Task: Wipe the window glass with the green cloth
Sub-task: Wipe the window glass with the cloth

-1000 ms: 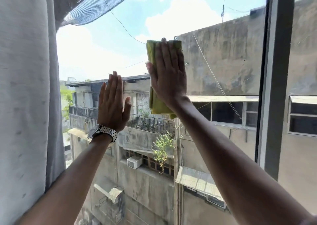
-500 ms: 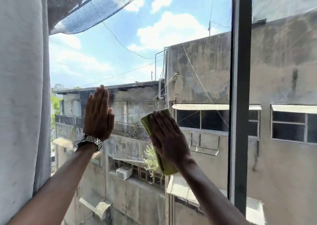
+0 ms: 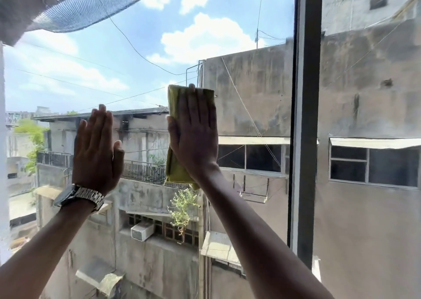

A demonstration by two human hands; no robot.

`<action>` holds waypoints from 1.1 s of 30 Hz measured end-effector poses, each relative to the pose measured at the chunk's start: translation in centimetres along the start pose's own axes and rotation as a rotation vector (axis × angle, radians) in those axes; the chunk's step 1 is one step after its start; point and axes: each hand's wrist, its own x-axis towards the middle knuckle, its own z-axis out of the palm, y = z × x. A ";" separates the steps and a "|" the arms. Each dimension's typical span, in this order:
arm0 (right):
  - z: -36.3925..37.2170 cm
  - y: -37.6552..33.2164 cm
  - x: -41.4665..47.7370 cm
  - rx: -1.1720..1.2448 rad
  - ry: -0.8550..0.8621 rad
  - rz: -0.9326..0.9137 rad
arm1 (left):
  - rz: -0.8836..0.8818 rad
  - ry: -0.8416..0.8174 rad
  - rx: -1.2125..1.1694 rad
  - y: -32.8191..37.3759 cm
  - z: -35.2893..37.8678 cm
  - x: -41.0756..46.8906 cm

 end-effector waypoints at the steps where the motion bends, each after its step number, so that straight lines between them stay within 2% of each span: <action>1: 0.3 -1.0 -0.2 0.020 -0.008 -0.047 | 0.006 0.007 0.002 0.0 0.0 -0.1; 7: 1.4 -4.0 -4.0 0.075 -0.136 -0.265 | 0.033 -0.002 0.005 -0.1 -0.4 -0.1; 13: -0.7 2.2 -10.8 -0.046 -0.201 -0.407 | 0.000 -0.047 -0.001 0.9 -1.4 0.1; 17: -2.8 7.3 -10.3 -0.128 -0.215 -0.373 | -0.011 -0.063 -0.009 1.3 -1.9 0.1; 20: -3.3 9.0 -7.3 -0.115 -0.131 -0.210 | -0.023 -0.058 -0.015 1.4 -1.9 0.1; 26: -1.4 5.2 -3.2 -0.102 0.024 0.116 | -0.011 -0.002 -0.015 0.6 -0.6 0.0; 28: -0.8 3.2 -2.6 -0.085 0.001 0.093 | 0.000 0.009 -0.029 0.4 -0.2 -0.1; 31: -0.4 -0.7 -2.3 -0.038 -0.111 -0.038 | -0.009 0.016 0.004 0.6 -0.4 0.0; 33: -1.0 -2.7 -3.0 0.021 -0.186 -0.099 | -0.148 0.007 0.022 2.0 -1.0 -0.7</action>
